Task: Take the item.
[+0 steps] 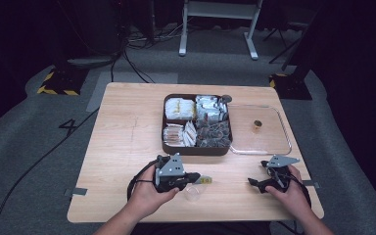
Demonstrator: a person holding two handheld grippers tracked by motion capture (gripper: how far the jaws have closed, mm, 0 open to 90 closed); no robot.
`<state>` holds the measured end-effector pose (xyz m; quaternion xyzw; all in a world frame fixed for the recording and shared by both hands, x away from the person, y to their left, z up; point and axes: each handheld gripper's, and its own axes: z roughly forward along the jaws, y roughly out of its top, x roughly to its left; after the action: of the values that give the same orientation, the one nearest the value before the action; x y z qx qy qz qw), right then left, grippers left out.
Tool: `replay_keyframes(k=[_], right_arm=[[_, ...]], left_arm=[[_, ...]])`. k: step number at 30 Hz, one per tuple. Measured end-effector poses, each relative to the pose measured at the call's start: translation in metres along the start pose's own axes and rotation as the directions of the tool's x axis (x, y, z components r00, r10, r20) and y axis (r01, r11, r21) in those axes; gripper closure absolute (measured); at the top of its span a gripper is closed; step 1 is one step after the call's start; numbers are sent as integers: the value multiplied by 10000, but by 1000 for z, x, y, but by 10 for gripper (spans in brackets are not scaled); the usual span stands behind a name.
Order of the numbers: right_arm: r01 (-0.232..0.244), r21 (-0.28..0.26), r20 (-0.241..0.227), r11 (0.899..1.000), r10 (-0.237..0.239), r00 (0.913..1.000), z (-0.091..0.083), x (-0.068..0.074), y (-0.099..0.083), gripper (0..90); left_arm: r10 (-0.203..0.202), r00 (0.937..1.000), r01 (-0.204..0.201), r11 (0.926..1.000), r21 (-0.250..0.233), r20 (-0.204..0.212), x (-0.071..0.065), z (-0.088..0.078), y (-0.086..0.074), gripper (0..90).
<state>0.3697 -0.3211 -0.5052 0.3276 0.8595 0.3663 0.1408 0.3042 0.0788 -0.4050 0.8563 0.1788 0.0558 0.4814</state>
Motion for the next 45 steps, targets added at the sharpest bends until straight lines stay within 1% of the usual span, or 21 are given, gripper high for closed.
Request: replay_keyframes(k=[4, 5, 6, 7, 8, 10, 13, 20, 23, 29, 31, 32, 33, 34, 37, 40, 41, 42, 43, 44, 45], right_arm=[[-1, 0, 1, 10000, 1, 10000, 0, 0, 0, 57], [-1, 0, 1, 10000, 1, 10000, 0, 0, 0, 57], [1, 1, 0, 10000, -1, 10000, 0, 0, 0, 57], [1, 1, 0, 10000, -1, 10000, 0, 0, 0, 57], [2, 2, 1, 10000, -2, 10000, 0, 0, 0, 57], [1, 0, 1, 10000, -1, 10000, 0, 0, 0, 57], [-1, 0, 1, 10000, 1, 10000, 0, 0, 0, 57], [12, -6, -5, 10000, -12, 10000, 0, 0, 0, 57], [14, -6, -5, 10000, -14, 10000, 0, 0, 0, 57], [18, -5, -5, 10000, -18, 10000, 0, 0, 0, 57], [15, -1, -3, 10000, -15, 10000, 0, 0, 0, 57], [18, -2, -3, 10000, -18, 10000, 0, 0, 0, 57], [18, -2, -3, 10000, -18, 10000, 0, 0, 0, 57], [22, -4, -1, 10000, -22, 10000, 1, 0, 0, 57], [19, -3, 5, 10000, -19, 10000, 1, 0, 1, 57], [12, -7, 2, 10000, -12, 10000, 1, 0, 1, 57], [12, -7, 2, 10000, -12, 10000, 1, 0, 1, 57], [14, -9, 2, 10000, -14, 10000, 1, 0, 1, 57], [10, -7, 3, 10000, -10, 10000, 1, 0, 1, 57], [10, -7, 3, 10000, -10, 10000, 1, 0, 1, 57], [17, -8, 3, 10000, -17, 10000, 1, 0, 1, 57]], left_arm=[[-121, 9999, 121, 9999, -59, 32, -1, 0, -3, 898], [-121, 9999, 121, 9999, -59, 32, -1, 0, -3, 865], [-284, 9996, 284, 9995, -105, 20, 0, 0, -5, 797], [-284, 9996, 284, 9995, -105, 20, 0, 0, -5, 718], [-548, 9985, 547, 9984, -157, -44, -1, 0, -6, 619], [-597, 9982, 594, 9979, -253, -81, -3, 0, -7, 543], [-515, 9986, 511, 9983, -289, -117, -3, -1, -7, 511], [-349, 9978, 335, 9991, -261, -560, 2, -5, -4, 437], [-372, 9943, 352, 9991, -223, -999, 5, -12, -1, 407], [-525, 9880, 505, 9986, -175, -1456, 11, -26, 0, 379], [-574, 9868, 553, 9983, -175, -1513, 12, -28, 0, 379], [-649, 9831, 636, 9979, -128, -1714, 15, -33, 0, 379], [-649, 9831, 636, 9979, -128, -1714, 15, -33, 0, 378], [-694, 9785, 684, 9976, -116, -1941, 18, -37, -1, 372], [-843, 9706, 832, 9964, -146, -2256, 24, -45, -4, 359], [-909, 9600, 935, 9956, -30, -2648, 29, -52, -11, 354], [-909, 9600, 935, 9956, -30, -2648, 29, -52, -11, 352], [-927, 9549, 980, 9952, 47, -2820, 31, -55, -14, 352], [-949, 9467, 1029, 9946, 97, -3077, 34, -58, -19, 336], [-949, 9467, 1029, 9946, 97, -3077, 34, -58, -19, 331], [-1044, 9396, 1128, 9936, 67, -3258, 38, -63, -24, 329]])
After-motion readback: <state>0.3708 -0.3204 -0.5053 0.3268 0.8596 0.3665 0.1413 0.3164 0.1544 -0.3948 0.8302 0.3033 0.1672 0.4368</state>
